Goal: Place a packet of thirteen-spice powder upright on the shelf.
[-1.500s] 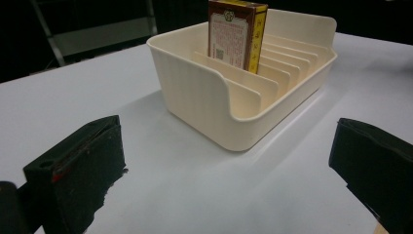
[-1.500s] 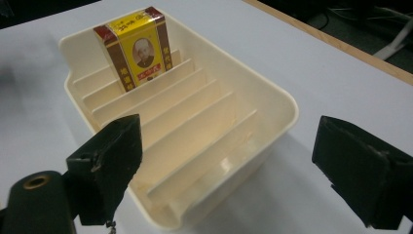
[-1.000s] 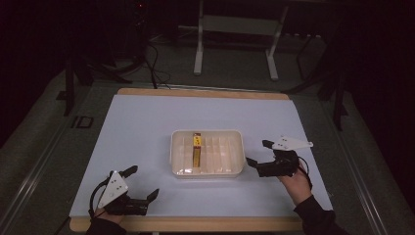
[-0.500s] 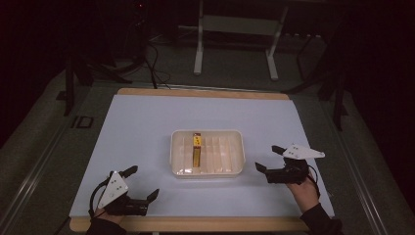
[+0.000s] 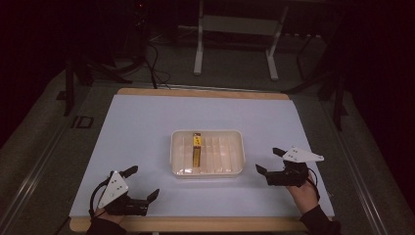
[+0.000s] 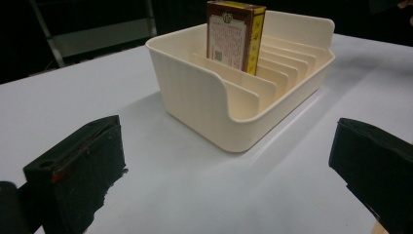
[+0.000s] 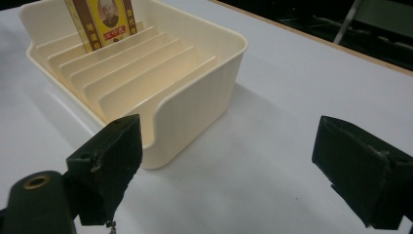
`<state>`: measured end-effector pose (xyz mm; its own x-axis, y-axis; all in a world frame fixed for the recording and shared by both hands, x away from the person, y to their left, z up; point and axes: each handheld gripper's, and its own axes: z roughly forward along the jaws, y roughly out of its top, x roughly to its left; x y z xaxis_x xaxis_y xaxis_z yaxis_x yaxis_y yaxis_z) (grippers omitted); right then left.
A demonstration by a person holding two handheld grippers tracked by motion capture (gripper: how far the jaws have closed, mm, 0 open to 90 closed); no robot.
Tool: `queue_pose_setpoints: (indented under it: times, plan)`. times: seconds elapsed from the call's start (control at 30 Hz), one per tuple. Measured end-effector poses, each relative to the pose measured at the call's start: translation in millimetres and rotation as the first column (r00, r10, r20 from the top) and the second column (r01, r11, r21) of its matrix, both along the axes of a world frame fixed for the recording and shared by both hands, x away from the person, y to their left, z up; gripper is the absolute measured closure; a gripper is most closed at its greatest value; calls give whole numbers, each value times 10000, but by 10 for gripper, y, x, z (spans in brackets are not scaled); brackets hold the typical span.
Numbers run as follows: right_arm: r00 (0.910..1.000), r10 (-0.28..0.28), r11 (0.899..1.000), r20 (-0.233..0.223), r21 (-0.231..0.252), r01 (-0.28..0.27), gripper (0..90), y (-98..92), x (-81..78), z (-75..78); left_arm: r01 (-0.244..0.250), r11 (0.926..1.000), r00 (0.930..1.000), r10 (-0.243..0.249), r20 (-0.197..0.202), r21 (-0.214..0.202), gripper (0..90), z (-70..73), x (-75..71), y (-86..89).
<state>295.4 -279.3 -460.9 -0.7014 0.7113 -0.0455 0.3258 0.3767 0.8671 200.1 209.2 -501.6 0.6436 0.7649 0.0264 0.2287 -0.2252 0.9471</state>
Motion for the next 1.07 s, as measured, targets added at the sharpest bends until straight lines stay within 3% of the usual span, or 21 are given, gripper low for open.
queue_pose_setpoints:
  times: [0.27, 1.07]
  plan:
    - [9994, -227, 9997, 269, 132, 223, 112, -22, -15, 4, 7, 10000, 10000, -7, 45, -50, 0, 3, -6, -2]
    - [9996, -281, 9996, -90, 72, 281, 112, -3, 19, -64, 33, 9999, 10000, -33, 20, -109, 0, 4, -3, -2]
